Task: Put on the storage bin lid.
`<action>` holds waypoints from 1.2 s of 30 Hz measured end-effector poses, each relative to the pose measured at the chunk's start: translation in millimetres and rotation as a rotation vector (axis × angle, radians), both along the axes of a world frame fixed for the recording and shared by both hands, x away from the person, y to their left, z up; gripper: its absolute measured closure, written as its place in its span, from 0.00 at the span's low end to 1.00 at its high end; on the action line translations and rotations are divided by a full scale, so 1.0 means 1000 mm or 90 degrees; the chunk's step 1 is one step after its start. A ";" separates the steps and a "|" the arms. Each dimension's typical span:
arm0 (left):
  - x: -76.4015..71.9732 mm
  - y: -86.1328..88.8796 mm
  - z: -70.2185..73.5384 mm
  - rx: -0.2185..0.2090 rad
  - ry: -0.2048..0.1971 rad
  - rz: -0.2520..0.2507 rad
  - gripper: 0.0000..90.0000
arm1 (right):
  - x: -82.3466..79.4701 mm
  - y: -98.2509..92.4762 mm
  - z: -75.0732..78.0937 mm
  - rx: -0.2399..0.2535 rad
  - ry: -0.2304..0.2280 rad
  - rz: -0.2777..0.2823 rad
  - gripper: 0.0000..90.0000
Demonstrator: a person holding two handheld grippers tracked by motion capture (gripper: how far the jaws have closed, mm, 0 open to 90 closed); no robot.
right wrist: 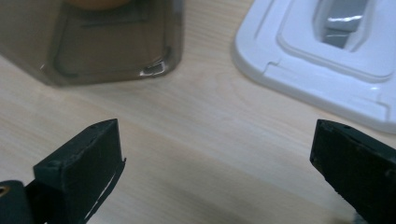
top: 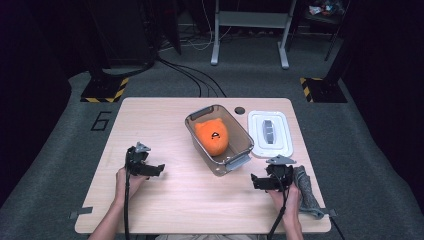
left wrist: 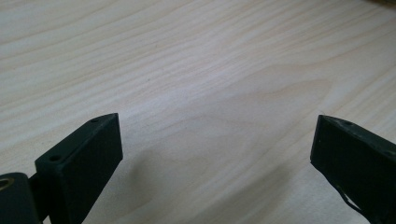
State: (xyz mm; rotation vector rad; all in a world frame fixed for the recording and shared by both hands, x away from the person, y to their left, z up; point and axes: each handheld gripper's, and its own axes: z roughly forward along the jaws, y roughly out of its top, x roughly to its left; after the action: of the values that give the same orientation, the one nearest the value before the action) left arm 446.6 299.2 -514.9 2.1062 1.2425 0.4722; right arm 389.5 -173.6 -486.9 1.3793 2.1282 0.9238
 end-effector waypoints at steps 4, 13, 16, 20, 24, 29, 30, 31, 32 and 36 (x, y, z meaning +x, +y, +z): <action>0.003 -0.001 -0.007 0.010 0.000 0.008 0.02 | 0.009 -0.006 0.010 -0.002 -0.002 -0.013 0.02; 0.003 0.000 -0.015 0.004 -0.038 0.007 0.00 | 0.037 -0.020 0.027 -0.004 -0.002 -0.043 0.03; 0.003 -0.001 -0.016 0.001 -0.038 0.009 0.00 | 0.048 -0.024 0.031 -0.004 0.001 -0.050 0.03; 0.003 -0.001 -0.016 -0.002 -0.041 0.009 0.00 | 0.063 -0.024 0.035 0.000 0.010 -0.061 0.04; 0.003 0.000 -0.016 -0.001 -0.038 0.006 0.00 | 0.078 -0.025 0.037 0.001 0.013 -0.064 0.04; 0.003 0.000 -0.015 0.003 -0.034 0.003 0.00 | 0.099 -0.024 0.035 0.002 0.025 -0.074 0.05; 0.003 0.000 -0.015 0.003 -0.034 0.003 0.00 | 0.103 -0.024 0.035 0.009 0.032 -0.073 0.05; 0.003 0.000 -0.015 0.003 -0.034 0.003 0.00 | 0.106 -0.025 0.035 0.011 0.032 -0.071 0.05; 0.003 0.000 -0.015 0.003 -0.033 0.002 0.00 | 0.109 -0.025 0.034 0.009 0.033 -0.074 0.05; 0.003 0.000 -0.015 0.003 -0.034 0.003 0.00 | 0.121 -0.025 0.032 0.010 0.037 -0.077 0.06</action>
State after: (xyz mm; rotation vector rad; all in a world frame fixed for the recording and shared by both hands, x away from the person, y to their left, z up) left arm 449.6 299.1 -529.9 2.0818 1.2168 0.5298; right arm 510.8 -198.4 -454.8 1.5425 2.0571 0.8648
